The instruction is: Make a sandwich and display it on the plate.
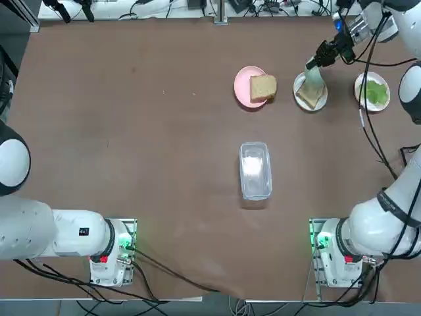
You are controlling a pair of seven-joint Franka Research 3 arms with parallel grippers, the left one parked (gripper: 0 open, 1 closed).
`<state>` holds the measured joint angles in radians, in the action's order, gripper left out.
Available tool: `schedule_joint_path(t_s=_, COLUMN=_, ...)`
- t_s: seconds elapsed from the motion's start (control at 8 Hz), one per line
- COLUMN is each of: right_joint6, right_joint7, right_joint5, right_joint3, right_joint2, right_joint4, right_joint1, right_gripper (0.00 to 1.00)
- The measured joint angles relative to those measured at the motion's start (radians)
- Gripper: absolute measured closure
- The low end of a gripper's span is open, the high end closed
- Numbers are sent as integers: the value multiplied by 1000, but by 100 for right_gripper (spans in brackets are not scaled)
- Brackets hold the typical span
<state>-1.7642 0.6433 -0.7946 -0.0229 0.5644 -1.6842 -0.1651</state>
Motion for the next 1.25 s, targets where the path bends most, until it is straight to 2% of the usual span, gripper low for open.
schedule_joint_path(t_s=0.38, right_joint6=83, right_joint7=127, right_joint5=-128, right_joint3=-3, right_joint2=36, right_joint4=-10, right_joint1=-60, right_gripper=95)
schedule_joint_path(t_s=1.0, right_joint6=125, right_joint7=227, right_joint5=-244, right_joint3=-3, right_joint2=78, right_joint4=-11, right_joint1=-86, right_gripper=95)
schedule_joint_path(t_s=1.25, right_joint6=189, right_joint7=276, right_joint5=-278, right_joint3=-4, right_joint2=107, right_joint4=-11, right_joint1=-122, right_gripper=95)
